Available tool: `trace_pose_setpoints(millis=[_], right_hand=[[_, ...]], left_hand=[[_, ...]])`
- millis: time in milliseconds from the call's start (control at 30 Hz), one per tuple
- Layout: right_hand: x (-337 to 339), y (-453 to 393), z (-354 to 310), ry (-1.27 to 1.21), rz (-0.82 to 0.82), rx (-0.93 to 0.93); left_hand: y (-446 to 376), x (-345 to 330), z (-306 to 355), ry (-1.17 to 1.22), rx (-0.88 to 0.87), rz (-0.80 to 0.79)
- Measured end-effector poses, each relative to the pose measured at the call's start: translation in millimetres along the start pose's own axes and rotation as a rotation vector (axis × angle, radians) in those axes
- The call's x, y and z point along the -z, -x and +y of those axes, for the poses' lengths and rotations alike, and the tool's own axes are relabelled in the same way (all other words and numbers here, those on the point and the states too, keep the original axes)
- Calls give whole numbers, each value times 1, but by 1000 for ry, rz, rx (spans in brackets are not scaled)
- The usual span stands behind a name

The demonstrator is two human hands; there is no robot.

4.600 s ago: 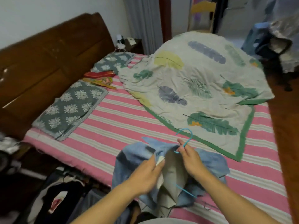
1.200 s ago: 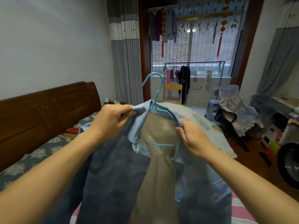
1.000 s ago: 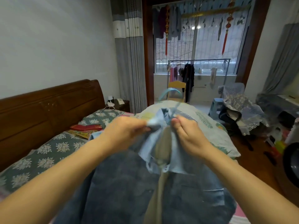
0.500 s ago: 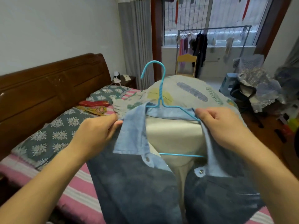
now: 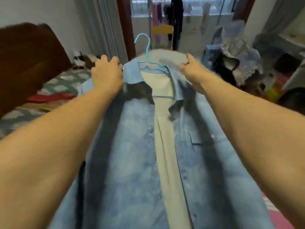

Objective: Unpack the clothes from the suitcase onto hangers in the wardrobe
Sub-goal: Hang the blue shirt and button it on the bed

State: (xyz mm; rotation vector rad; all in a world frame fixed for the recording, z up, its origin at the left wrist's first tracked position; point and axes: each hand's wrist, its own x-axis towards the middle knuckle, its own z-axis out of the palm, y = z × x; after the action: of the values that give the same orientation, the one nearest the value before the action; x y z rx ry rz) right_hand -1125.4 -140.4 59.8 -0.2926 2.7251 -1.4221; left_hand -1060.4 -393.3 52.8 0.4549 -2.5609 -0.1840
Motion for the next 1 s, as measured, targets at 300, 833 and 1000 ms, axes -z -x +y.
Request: trace_pose_setpoints(millis=[300, 833, 1000], right_hand=[[-242, 212, 424, 796, -560, -232], [-219, 326, 492, 686, -182, -357], [-229, 330, 443, 405, -137, -197]], left_hand=[[500, -337, -101, 14, -13, -923], [598, -307, -103, 22, -314, -984], [585, -319, -95, 126, -340, -899]])
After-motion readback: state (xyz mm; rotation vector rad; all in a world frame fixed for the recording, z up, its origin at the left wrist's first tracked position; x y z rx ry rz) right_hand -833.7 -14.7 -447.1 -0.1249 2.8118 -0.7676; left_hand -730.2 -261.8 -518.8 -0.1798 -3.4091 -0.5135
